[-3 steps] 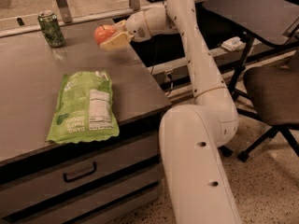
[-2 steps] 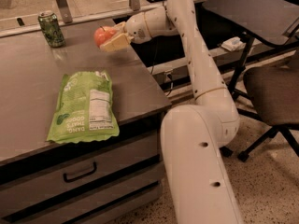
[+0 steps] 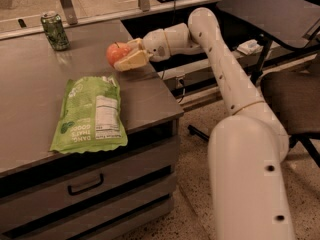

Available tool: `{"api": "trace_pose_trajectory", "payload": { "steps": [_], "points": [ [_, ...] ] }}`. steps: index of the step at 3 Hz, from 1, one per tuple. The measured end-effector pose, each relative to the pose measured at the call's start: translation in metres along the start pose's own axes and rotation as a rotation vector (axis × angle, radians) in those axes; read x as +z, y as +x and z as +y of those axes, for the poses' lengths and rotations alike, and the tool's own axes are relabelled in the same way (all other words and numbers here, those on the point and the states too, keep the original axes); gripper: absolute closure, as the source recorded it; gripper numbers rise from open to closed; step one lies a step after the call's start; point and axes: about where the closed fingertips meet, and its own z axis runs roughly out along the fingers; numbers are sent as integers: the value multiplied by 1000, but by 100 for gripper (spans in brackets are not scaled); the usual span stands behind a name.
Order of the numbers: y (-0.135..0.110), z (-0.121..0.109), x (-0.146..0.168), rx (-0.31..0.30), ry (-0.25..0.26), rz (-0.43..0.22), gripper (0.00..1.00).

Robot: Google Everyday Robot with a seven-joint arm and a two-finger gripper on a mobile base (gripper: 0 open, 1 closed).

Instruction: Move apple near green rice chip bag

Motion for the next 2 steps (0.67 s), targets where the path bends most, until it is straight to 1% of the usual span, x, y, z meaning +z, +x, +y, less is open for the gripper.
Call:
{"api": "trace_pose_trajectory", "payload": {
  "steps": [1,2],
  "points": [
    [6,33,-9,-15,-5,-9,100],
    [26,47,6,21,-49,10,82]
  ]
}}
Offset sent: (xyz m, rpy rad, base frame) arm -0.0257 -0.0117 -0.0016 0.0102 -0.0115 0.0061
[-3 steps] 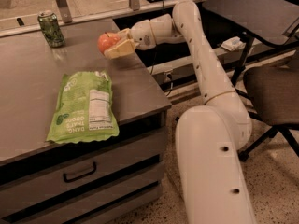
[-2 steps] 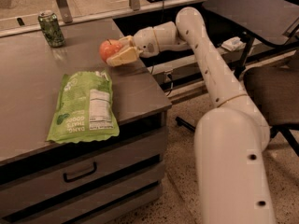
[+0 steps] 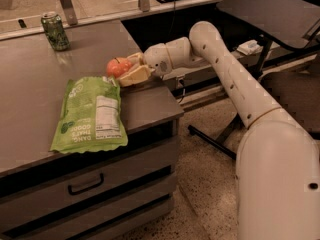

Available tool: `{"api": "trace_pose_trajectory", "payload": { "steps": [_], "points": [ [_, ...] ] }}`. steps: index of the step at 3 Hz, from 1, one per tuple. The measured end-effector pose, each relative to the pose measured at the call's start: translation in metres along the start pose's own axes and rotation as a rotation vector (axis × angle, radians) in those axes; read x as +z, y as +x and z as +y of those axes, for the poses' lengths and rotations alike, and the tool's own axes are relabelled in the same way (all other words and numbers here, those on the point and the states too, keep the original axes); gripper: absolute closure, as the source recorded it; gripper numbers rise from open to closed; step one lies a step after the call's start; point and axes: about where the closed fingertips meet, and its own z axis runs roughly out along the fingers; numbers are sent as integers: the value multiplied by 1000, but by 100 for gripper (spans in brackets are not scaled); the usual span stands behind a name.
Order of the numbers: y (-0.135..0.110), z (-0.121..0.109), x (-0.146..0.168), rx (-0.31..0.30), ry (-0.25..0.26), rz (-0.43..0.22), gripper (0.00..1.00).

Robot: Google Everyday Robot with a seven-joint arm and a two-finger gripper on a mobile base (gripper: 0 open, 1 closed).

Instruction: Move apple near green rice chip bag

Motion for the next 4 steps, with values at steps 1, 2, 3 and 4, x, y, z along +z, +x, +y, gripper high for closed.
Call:
{"api": "trace_pose_trajectory", "payload": {
  "steps": [1,2,3,4],
  "points": [
    [-4,-2,-1,-13,-4,8,60],
    [-6,-2,-7,-46,12,32,36],
    [-7,-2,-5,-51,10,35,13],
    [-7,-1,-2,-50,5,33,0]
  ]
}}
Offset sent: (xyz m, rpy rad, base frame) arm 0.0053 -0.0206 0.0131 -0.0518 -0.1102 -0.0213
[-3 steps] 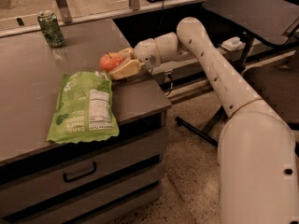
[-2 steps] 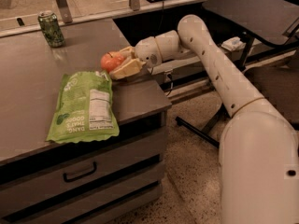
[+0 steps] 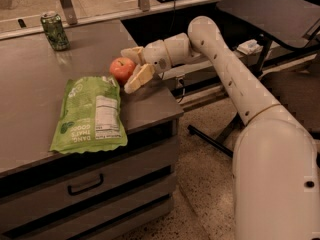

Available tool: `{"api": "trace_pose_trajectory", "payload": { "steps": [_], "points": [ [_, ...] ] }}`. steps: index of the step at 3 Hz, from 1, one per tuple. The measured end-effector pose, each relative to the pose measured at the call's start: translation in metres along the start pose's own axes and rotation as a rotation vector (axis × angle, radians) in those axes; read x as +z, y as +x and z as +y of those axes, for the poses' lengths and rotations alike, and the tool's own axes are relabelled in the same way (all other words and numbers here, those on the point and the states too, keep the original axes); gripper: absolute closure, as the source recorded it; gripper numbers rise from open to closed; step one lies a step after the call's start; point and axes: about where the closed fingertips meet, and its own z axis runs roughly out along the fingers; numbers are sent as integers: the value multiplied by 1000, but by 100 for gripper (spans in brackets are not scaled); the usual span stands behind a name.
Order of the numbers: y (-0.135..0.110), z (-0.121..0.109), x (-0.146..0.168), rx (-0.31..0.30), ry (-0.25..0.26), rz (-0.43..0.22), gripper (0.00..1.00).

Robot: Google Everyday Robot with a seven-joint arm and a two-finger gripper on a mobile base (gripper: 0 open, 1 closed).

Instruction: Move apple near green rice chip bag

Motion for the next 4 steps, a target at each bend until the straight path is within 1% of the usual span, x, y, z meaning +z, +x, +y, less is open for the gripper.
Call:
{"api": "trace_pose_trajectory", "payload": {
  "steps": [1,2,3,4],
  "points": [
    [0,0,0,0,-1,0,0],
    [-2,6,-21,-3,44,16,0],
    [-3,24,-57,2,130,48,0],
    [-4,22,-48,0,113,42,0]
  ]
}}
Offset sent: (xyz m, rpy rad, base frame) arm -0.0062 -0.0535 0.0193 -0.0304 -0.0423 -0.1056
